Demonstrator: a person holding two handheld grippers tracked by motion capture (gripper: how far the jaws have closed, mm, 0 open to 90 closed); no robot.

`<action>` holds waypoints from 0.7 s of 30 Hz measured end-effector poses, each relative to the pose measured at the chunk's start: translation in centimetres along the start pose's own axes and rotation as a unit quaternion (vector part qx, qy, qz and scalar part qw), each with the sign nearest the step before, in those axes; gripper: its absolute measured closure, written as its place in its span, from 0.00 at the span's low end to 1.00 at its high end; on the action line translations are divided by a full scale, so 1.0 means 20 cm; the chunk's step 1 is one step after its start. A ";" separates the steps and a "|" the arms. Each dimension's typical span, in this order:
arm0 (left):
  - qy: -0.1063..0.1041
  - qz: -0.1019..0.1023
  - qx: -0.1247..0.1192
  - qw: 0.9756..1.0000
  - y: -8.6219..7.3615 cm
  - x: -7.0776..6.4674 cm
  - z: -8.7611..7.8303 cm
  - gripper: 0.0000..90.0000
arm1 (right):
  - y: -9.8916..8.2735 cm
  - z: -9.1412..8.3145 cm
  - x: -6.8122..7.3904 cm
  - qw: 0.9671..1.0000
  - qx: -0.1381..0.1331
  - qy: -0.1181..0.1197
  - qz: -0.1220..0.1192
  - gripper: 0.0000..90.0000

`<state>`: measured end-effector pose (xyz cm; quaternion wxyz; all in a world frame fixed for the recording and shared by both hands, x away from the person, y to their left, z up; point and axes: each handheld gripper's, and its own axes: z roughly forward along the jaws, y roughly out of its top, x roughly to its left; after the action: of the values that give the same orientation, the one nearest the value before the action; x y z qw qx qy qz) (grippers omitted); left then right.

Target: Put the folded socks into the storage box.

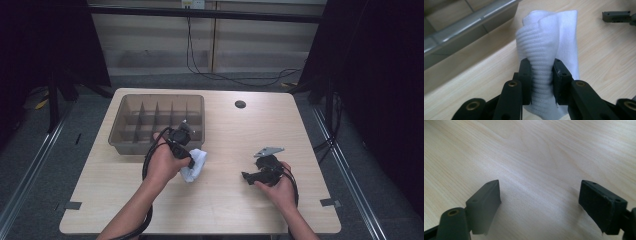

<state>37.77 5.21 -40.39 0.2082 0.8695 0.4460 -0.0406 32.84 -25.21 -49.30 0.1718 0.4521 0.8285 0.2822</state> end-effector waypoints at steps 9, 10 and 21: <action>-0.001 -0.002 0.005 1.000 0.04 0.00 -0.05 0.81 | -0.03 0.01 0.00 1.000 -0.019 0.002 0.015 0.14; 0.001 -0.002 0.004 1.000 0.04 -0.01 -0.06 0.81 | -0.03 0.01 0.01 1.000 -0.022 0.000 0.018 0.13; 0.005 -0.008 0.008 1.000 0.07 0.00 -0.11 0.80 | -0.06 0.01 0.02 0.999 -0.043 -0.009 0.027 0.12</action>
<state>38.58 5.31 -37.93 0.1990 0.8675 0.4540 -0.0416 32.01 -25.34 -50.28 0.1910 0.4688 0.8015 0.3185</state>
